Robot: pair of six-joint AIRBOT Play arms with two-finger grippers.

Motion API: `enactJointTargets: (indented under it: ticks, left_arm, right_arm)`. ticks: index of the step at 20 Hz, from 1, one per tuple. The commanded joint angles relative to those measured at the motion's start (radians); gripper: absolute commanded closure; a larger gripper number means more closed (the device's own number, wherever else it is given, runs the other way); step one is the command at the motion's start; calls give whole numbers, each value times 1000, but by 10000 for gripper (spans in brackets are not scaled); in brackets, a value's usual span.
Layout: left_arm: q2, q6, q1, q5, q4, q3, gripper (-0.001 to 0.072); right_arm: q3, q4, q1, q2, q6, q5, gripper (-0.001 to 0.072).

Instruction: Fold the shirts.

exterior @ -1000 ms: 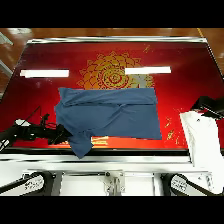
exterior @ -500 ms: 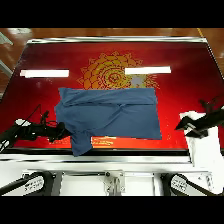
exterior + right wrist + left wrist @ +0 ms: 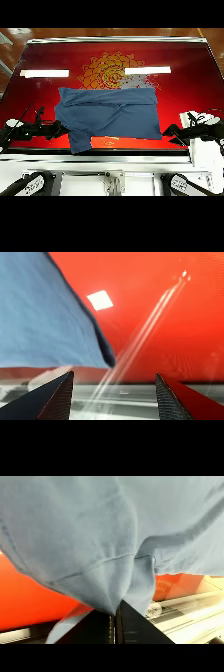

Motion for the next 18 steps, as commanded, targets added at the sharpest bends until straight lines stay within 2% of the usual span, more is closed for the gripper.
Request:
enactJointTargets:
  ticks: [1,4,5,6,7,9,13,16,18]
  left_arm:
    - [12,2,1,-6,0,1,668]
    - [12,1,1,-6,0,1,668]
    - [12,1,1,-9,0,1,668]
    - [12,1,1,-14,0,1,668]
    - [12,1,1,-21,0,2,668]
    - [13,2,1,-32,0,11,668]
    - [12,41,1,-27,39,147,669]
    - [6,39,1,-1,105,298,670]
    - [-42,14,0,0,105,385,670]
  right_arm:
    - [-18,42,0,-24,-2,-53,107]
    - [-18,44,79,-65,-6,-92,107]
    - [-18,44,127,-72,-5,-130,129]
    - [-18,40,164,-72,10,-185,207]
    - [-16,41,194,-72,51,-247,339]
    - [-1,59,217,-72,72,-294,662]
    - [131,90,218,-42,-49,-215,661]
    - [230,105,218,-25,-58,-219,661]
    - [274,128,218,-27,-51,-280,661]
